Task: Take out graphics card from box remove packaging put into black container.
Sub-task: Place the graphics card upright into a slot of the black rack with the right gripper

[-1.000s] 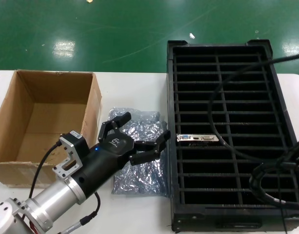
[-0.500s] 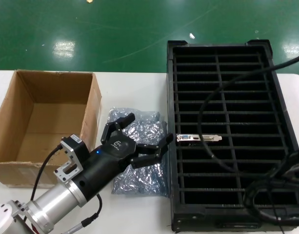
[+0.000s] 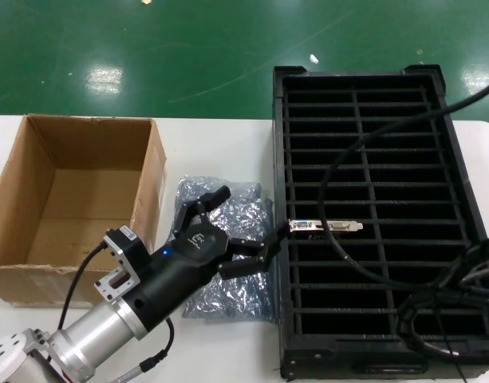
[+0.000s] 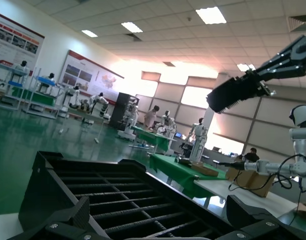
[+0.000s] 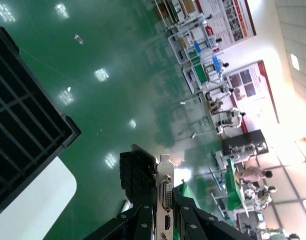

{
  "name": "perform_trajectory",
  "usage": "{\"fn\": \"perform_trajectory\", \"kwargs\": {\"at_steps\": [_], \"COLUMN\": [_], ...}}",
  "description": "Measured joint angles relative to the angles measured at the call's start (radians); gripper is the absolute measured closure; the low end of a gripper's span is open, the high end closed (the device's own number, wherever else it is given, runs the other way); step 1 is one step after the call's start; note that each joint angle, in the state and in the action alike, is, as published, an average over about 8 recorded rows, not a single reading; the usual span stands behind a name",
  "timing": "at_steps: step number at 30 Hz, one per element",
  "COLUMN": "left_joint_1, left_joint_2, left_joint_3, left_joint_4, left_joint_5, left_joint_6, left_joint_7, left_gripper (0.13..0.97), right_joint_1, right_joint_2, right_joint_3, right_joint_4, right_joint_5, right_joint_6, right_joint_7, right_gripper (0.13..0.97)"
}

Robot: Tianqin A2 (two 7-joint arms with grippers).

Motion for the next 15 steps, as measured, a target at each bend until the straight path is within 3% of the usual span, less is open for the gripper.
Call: {"fn": "perform_trajectory", "kwargs": {"at_steps": [9,15], "left_joint_1": [-0.085,-0.132], "left_joint_2": [0.013,0.015], "left_joint_3": [-0.015,-0.024], "left_joint_4": [0.194,0.288], "left_joint_5": [-0.005,0.005], "left_joint_6": [0.093,0.123], "left_joint_7": [0.079,0.113], "left_gripper": [0.132,0.132], "right_joint_1": [0.029,0.024], "right_joint_2": [0.0,0.0], "right_joint_3": [-0.065,-0.112], "right_joint_4": [-0.09,-0.145], "right_joint_5": [0.0,0.0], "right_joint_6": [0.0,0.0], "right_joint_7": [-0.012,-0.034], "right_gripper": [0.908,0.908]}}
